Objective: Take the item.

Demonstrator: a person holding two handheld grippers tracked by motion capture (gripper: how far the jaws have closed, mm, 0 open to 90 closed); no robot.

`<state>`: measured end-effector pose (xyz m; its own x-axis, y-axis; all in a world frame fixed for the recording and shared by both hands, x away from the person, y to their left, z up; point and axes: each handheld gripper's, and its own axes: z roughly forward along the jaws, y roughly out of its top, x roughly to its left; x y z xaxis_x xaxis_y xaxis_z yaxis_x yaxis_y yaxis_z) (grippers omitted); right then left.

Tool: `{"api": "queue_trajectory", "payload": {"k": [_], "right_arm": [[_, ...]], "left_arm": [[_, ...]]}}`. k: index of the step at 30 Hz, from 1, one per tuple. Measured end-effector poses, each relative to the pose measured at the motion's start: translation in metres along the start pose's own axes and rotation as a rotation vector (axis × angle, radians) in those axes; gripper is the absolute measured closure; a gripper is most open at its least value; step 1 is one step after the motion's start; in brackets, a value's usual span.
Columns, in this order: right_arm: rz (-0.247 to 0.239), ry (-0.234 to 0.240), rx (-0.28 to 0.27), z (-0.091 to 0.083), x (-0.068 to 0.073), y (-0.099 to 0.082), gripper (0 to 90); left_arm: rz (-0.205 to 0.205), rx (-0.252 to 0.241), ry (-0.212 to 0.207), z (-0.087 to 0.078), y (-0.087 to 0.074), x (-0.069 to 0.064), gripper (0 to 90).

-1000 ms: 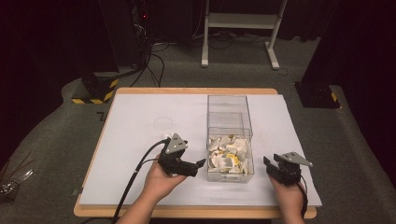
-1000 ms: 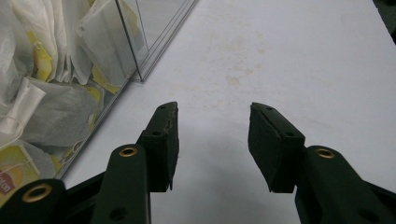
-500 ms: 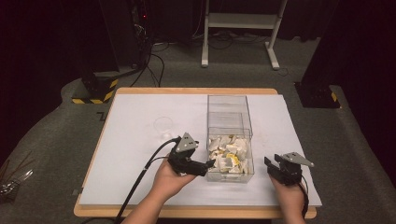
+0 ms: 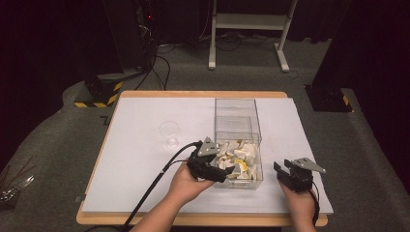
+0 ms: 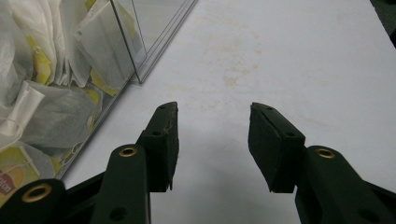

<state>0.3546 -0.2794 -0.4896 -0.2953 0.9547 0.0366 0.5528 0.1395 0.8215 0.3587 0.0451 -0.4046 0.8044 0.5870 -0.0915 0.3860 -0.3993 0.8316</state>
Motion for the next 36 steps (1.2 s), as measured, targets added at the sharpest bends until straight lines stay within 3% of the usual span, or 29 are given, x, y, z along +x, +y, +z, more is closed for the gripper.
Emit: {"api": "queue_trajectory", "payload": {"k": [6, 12, 16, 22, 36], "right_arm": [[0.003, -0.005, 0.003, 0.000, 0.000, 0.000, 53.3], [0.006, -0.005, -0.002, -0.002, -0.001, -0.001, 53.2], [0.001, -0.004, 0.001, -0.001, -0.001, 0.000, 53.2], [0.000, -0.003, -0.016, -0.005, -0.001, 0.000, 52.9], [0.016, -0.007, -0.025, -0.007, -0.004, 0.000, 52.9]], "left_arm": [[0.010, -0.008, -0.027, 0.006, 0.003, -0.004, 28.7], [0.029, 0.009, 0.000, 0.011, 0.000, -0.008, 38.9], [-0.008, 0.008, -0.005, 0.013, -0.001, -0.004, 47.2], [-0.026, 0.037, 0.018, 0.018, -0.003, -0.003, 63.8], [-0.003, 0.104, 0.058, 0.027, -0.007, -0.003, 75.3]]}}
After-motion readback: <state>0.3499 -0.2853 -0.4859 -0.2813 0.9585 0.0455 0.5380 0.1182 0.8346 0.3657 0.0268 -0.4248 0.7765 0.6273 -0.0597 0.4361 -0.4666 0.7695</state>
